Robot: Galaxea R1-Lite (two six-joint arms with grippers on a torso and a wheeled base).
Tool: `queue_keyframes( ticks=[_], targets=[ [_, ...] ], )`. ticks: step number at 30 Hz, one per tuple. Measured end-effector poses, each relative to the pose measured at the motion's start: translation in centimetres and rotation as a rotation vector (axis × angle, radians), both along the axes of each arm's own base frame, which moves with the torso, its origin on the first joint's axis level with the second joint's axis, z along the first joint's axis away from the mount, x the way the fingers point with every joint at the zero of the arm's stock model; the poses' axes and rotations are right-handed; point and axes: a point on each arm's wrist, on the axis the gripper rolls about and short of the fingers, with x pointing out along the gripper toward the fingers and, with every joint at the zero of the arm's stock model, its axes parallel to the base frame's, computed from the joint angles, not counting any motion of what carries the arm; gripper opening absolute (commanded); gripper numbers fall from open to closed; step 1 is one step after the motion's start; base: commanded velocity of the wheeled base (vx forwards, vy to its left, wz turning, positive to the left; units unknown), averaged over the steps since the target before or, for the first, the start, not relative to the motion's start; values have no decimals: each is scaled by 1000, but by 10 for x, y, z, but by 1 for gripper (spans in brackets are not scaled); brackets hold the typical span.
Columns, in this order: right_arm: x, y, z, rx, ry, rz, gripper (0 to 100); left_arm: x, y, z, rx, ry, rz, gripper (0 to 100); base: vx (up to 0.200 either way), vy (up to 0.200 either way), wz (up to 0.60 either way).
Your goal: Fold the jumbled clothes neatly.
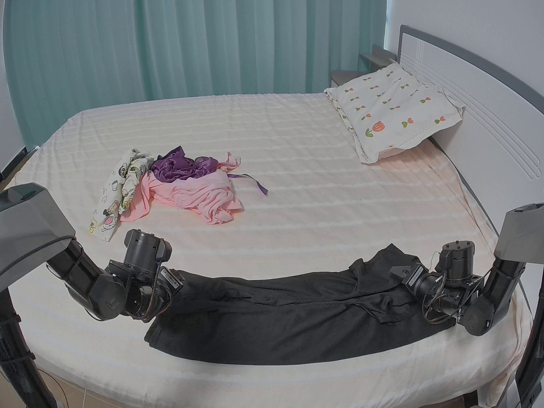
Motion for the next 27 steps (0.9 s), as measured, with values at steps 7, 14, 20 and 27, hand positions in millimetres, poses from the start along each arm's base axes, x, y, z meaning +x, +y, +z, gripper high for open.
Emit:
queue_keyframes(
  ticks=[7, 14, 20, 27],
  targets=[
    [-8, -5, 13, 11, -44, -9, 100, -11, 6, 11, -26, -12, -9, 100, 0, 0, 0],
    [-13, -9, 20, 22, -67, -19, 100, -22, 19, 27, -130, -17, -136, 100, 0, 0, 0],
    [-17, -10, 21, 35, -73, -1, 100, -26, 35, 30, -159, -14, -300, 100, 0, 0, 0],
    [-20, -10, 19, 39, -64, 12, 100, -24, 39, 15, -106, 8, -395, 100, 0, 0, 0]
  ],
)
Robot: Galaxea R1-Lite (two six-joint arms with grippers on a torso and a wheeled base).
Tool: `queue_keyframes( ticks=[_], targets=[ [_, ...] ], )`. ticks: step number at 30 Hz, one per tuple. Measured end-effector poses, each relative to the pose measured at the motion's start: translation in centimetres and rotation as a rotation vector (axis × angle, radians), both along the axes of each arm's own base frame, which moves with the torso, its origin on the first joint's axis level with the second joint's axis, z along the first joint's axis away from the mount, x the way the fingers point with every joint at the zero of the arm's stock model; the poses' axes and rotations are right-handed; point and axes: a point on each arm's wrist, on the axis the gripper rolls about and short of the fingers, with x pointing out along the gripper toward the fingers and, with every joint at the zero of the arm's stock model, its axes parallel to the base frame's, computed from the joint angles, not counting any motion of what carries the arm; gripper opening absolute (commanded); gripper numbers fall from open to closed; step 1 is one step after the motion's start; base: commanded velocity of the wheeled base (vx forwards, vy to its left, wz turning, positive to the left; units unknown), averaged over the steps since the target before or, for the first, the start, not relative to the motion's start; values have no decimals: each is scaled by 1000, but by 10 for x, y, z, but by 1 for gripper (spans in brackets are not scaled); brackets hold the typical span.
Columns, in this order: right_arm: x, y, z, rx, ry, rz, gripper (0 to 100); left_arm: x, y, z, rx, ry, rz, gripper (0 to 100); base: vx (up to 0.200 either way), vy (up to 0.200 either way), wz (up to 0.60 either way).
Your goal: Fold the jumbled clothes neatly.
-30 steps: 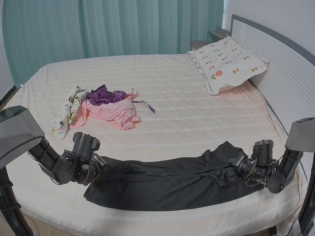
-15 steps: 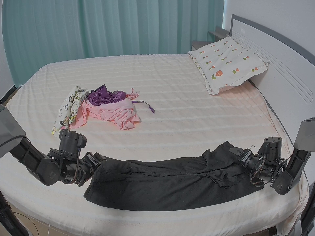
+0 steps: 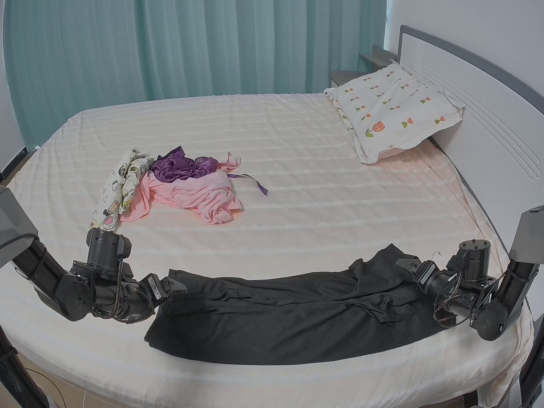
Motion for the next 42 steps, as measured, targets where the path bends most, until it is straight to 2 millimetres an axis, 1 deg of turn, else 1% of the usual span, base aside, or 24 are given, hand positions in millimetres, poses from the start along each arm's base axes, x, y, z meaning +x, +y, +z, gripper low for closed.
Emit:
queue_keyframes(
  ticks=[8, 15, 20, 21, 26, 31, 42],
  targets=[
    [-1, 2, -2, -2, 9, 8, 100, 17, -4, -11, -18, -135, -8, 100, 0, 0, 0],
    [0, 2, -3, -2, 9, 10, 100, 21, -5, -27, -3, -101, -9, 100, 0, 0, 0],
    [-1, 4, -3, -2, 11, 15, 100, 26, -6, -34, 2, -96, -9, 100, 0, 0, 0],
    [-1, 4, -3, -2, 12, 16, 100, 27, -6, -35, 3, -101, -9, 0, 0, 0, 0],
    [-1, 6, -3, -2, 13, 22, 100, 30, -6, -40, 13, -107, 5, 0, 0, 0, 0],
    [-2, 6, -4, -2, 14, 24, 100, 24, -3, -43, 29, -88, 24, 0, 0, 0, 0],
    [-3, 4, -4, -8, 17, 16, 100, 12, 9, -29, 31, -83, 57, 0, 0, 0, 0]
  ],
)
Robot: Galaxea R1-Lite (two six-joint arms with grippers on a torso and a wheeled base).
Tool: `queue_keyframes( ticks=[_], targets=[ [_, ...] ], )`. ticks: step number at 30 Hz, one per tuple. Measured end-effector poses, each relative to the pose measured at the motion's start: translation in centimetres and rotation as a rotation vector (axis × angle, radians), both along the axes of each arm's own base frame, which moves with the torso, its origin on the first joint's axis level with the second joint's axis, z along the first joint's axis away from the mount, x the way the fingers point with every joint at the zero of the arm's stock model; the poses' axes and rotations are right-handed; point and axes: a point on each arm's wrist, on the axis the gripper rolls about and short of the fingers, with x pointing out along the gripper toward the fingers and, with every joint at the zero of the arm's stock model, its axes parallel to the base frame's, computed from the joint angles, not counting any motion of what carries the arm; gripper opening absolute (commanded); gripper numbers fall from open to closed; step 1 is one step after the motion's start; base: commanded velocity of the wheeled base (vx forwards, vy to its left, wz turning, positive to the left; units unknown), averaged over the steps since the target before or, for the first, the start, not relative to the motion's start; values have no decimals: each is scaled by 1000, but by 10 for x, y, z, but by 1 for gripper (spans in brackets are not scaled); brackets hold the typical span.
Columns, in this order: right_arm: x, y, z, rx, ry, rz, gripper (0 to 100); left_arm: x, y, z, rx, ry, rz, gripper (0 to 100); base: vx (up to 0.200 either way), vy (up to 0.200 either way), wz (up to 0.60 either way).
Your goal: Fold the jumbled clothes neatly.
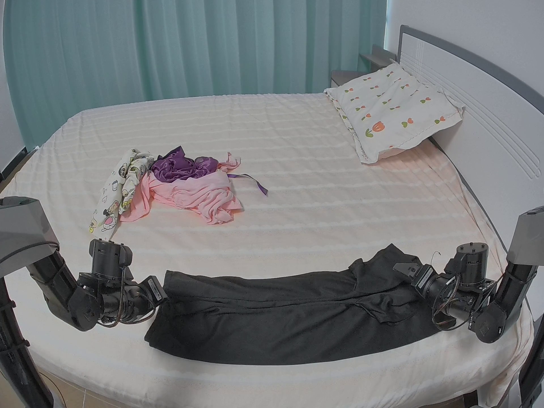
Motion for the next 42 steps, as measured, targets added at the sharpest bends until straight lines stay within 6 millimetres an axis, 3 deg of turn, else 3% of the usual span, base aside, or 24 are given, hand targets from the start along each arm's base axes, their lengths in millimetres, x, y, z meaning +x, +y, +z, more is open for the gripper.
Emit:
queue_keyframes(
  ticks=[13, 24, 35, 42],
  targets=[
    [3, -11, -6, -19, 29, -38, 100, -7, 4, 5, 16, 43, -4, 0, 0, 0, 0],
    [24, -27, -7, -33, -11, -101, 100, -7, 7, 3, 25, 53, -2, 0, 0, 0, 0],
    [37, -28, -17, -129, -29, -58, 100, -7, 7, 3, 26, 55, -2, 0, 0, 0, 0],
    [39, -35, -10, -144, -64, -66, 100, -7, 8, 3, 26, 57, -2, 0, 0, 0, 0]
  ],
)
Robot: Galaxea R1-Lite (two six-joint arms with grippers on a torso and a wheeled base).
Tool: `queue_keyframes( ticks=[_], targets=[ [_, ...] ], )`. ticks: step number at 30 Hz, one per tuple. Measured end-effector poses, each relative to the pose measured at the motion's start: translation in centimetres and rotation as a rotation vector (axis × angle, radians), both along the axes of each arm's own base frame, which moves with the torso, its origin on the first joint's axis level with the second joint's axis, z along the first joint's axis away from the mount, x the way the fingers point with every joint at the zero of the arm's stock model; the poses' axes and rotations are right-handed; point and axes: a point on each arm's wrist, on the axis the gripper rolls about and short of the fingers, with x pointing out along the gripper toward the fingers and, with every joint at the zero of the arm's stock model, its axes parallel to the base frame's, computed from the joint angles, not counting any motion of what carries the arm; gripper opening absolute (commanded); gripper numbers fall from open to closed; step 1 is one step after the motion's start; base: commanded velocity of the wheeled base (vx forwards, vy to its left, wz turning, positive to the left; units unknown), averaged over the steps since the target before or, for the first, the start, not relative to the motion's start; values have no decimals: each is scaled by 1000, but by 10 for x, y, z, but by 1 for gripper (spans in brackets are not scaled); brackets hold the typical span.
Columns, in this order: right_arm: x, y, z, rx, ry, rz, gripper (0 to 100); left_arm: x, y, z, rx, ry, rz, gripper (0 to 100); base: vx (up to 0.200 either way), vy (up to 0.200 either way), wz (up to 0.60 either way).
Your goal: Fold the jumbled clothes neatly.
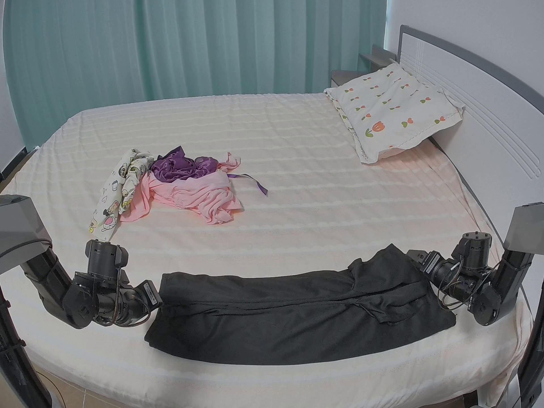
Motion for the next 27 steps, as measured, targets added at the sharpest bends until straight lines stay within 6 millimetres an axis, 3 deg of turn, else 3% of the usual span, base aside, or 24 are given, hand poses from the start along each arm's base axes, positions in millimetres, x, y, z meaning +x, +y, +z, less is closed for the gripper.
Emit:
queue_keyframes(
  ticks=[8, 9, 15, 27],
  targets=[
    [-4, 0, -1, 1, 13, 6, 100, 2, 1, 1, -3, -6, 5, 0, 0, 0, 0],
    [-5, 0, -2, 1, 16, 8, 100, 2, 1, 1, -2, -6, 5, 100, 0, 0, 0],
    [-13, 3, -3, 2, 38, 16, 100, 1, 2, -1, -1, 1, 6, 100, 0, 0, 0],
    [-31, 13, 21, 5, -6, 52, 100, -5, 9, 5, -14, -10, 27, 100, 0, 0, 0]
  ],
)
